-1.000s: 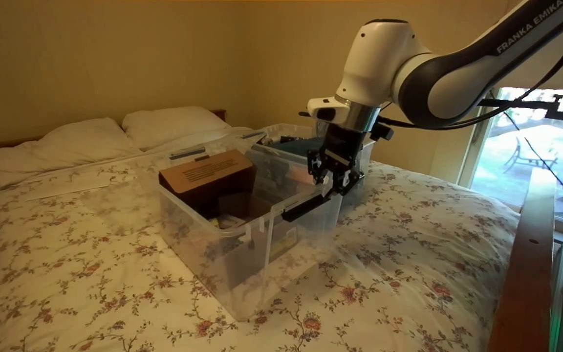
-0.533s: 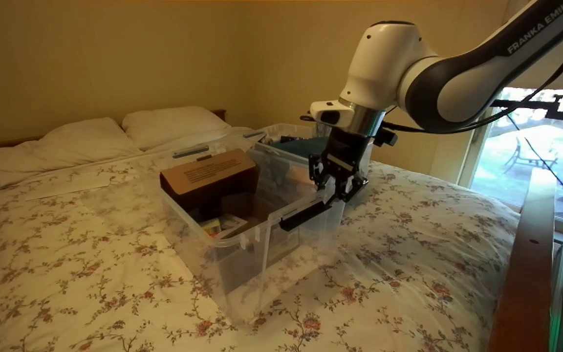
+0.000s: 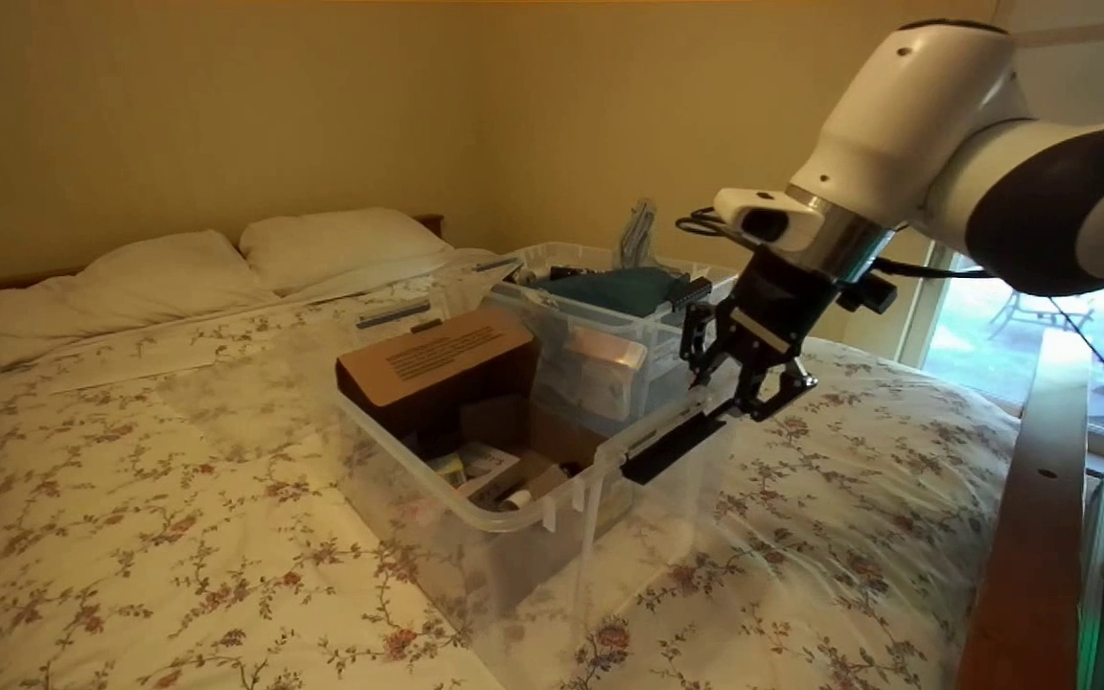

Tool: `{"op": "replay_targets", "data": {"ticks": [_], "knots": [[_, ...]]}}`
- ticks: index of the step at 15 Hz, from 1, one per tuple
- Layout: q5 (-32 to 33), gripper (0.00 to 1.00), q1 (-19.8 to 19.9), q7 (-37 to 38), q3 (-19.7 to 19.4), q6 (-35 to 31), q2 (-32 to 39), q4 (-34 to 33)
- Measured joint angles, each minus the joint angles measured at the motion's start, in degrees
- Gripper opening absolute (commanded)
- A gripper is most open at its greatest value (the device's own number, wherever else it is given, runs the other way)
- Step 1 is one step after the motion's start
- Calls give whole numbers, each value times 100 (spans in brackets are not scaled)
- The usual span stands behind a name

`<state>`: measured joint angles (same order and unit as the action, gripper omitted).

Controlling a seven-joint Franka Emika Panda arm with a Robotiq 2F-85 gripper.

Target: Pull the storage bin on the left forward

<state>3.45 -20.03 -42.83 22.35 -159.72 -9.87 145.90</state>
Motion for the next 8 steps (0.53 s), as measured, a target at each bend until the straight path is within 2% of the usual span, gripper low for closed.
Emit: {"op": "replay_targets", "data": {"ticks": [1, 5, 8], "knots": [[44, 29, -87, 168, 2, -33, -241, 189], [198, 29, -349, 626, 40, -31, -1113, 687], [198, 29, -364, 650, 48, -31, -1222, 781]]}}
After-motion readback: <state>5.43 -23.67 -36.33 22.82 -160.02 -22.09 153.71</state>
